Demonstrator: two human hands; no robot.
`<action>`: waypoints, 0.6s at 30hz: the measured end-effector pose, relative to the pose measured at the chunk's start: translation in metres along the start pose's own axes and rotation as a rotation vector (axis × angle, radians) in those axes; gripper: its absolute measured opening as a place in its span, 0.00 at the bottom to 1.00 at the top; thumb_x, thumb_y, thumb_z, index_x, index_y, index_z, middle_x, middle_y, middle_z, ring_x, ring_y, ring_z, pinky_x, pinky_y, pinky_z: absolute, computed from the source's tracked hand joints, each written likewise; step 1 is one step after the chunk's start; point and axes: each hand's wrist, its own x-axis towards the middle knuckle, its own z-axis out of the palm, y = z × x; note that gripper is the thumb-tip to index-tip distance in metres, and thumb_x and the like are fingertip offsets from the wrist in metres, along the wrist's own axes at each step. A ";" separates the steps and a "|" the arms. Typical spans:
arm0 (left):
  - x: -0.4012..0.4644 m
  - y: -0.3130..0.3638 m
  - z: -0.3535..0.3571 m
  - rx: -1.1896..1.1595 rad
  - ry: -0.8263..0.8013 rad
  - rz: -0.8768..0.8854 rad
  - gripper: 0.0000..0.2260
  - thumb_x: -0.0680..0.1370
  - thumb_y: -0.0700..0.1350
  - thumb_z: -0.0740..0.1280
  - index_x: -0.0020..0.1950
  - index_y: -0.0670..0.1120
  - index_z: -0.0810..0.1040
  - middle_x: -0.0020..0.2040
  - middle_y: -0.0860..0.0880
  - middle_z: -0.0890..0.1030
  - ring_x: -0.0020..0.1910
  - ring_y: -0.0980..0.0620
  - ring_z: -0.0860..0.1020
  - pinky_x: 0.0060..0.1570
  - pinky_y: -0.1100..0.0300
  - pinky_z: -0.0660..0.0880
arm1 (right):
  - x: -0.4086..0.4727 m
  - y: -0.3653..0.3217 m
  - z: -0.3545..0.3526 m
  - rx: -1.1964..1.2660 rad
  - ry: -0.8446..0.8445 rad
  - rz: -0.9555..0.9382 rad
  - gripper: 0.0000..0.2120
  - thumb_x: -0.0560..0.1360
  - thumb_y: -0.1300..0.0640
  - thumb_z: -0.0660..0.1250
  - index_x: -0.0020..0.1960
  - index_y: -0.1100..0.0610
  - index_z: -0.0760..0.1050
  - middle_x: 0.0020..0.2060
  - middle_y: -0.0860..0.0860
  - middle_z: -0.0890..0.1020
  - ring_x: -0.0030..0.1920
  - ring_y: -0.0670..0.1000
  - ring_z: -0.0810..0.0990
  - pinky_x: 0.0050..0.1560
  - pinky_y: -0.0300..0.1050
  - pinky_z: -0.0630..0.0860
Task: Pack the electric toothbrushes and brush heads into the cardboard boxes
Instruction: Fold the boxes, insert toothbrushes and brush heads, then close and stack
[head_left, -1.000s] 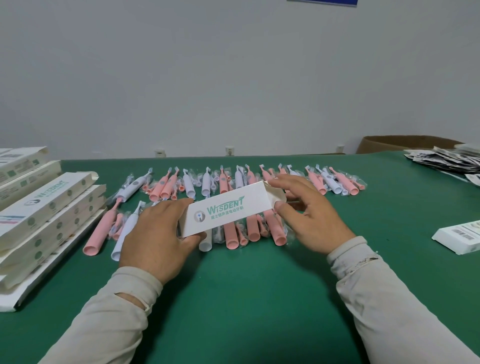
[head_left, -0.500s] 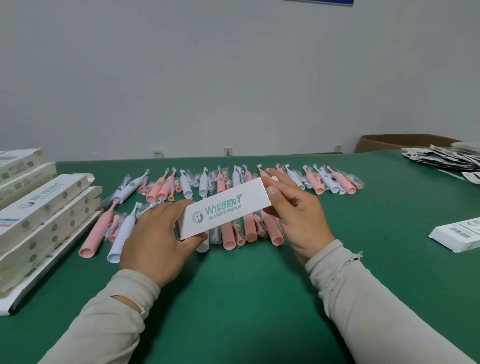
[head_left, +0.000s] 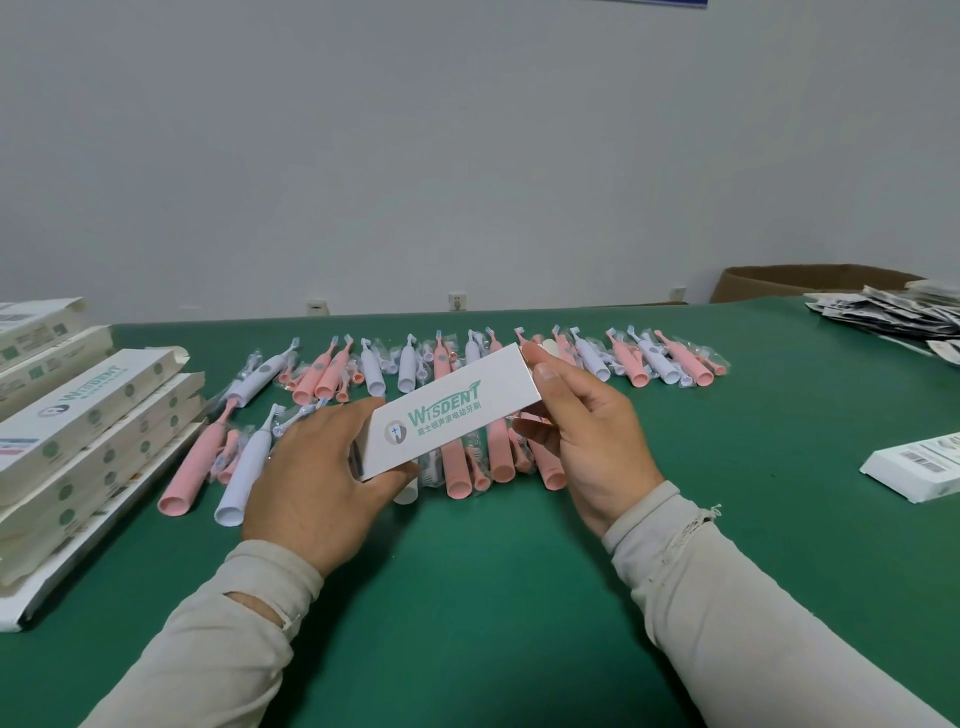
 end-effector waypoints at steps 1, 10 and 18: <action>0.000 0.000 0.000 0.000 -0.002 -0.005 0.27 0.70 0.57 0.75 0.67 0.59 0.72 0.54 0.57 0.77 0.53 0.52 0.71 0.51 0.52 0.72 | 0.000 0.001 0.000 0.006 -0.002 0.011 0.11 0.82 0.55 0.63 0.58 0.50 0.83 0.62 0.41 0.82 0.49 0.44 0.82 0.46 0.40 0.80; 0.000 0.000 0.000 -0.008 -0.011 -0.025 0.25 0.70 0.56 0.75 0.66 0.61 0.73 0.56 0.57 0.78 0.54 0.52 0.72 0.51 0.51 0.73 | 0.001 -0.003 -0.007 -0.333 0.043 -0.333 0.15 0.81 0.61 0.65 0.58 0.41 0.78 0.57 0.42 0.83 0.60 0.40 0.80 0.58 0.33 0.75; -0.001 0.003 -0.002 0.046 0.020 -0.027 0.26 0.71 0.56 0.74 0.67 0.58 0.73 0.58 0.55 0.79 0.57 0.48 0.73 0.53 0.49 0.74 | 0.004 -0.001 -0.007 -0.095 0.153 -0.154 0.11 0.79 0.61 0.69 0.55 0.47 0.81 0.50 0.45 0.87 0.51 0.44 0.85 0.47 0.38 0.81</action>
